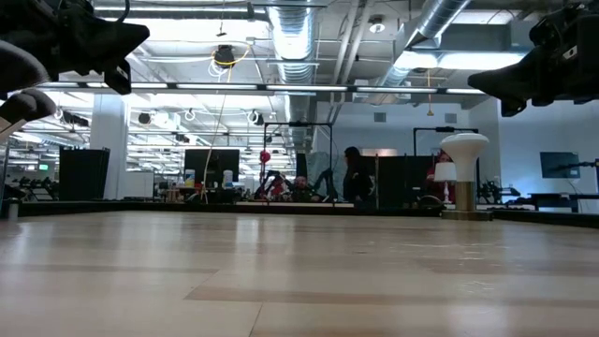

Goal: Put items in baskets/containers
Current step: Return to home position

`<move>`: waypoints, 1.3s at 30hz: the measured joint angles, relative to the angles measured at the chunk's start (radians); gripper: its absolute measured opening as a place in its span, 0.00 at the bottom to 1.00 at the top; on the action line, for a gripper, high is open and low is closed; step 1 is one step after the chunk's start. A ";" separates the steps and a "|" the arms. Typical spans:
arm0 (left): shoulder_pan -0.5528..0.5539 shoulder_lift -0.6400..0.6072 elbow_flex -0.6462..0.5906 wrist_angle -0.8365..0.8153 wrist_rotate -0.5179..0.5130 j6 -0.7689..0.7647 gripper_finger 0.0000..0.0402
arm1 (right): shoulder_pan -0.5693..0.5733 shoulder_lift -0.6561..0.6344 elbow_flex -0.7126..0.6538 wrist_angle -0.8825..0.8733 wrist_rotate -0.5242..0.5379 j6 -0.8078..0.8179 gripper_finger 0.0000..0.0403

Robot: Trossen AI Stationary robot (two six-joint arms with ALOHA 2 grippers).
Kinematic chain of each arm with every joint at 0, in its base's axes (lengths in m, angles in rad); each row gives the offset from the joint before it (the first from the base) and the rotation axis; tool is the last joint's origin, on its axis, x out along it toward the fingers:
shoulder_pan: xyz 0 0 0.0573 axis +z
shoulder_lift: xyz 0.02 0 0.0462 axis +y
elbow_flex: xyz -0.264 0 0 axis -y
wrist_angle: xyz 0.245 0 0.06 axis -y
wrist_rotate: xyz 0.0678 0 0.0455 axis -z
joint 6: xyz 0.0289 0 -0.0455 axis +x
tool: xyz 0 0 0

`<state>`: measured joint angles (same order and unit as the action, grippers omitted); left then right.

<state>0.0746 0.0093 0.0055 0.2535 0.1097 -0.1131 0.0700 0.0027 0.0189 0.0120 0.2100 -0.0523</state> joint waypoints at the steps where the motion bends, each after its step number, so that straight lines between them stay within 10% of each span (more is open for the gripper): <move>1: 0.000 0.000 0.000 0.000 0.000 0.000 0.01 | 0.000 0.000 0.000 0.000 0.000 0.000 0.00; 39: 0.000 0.208 0.000 0.009 0.000 0.000 0.01 | 0.000 0.000 0.000 0.000 0.000 0.000 0.00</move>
<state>0.0746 0.2170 0.0055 0.2623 0.1093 -0.1127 0.0704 0.0029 0.0188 0.0120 0.2103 -0.0521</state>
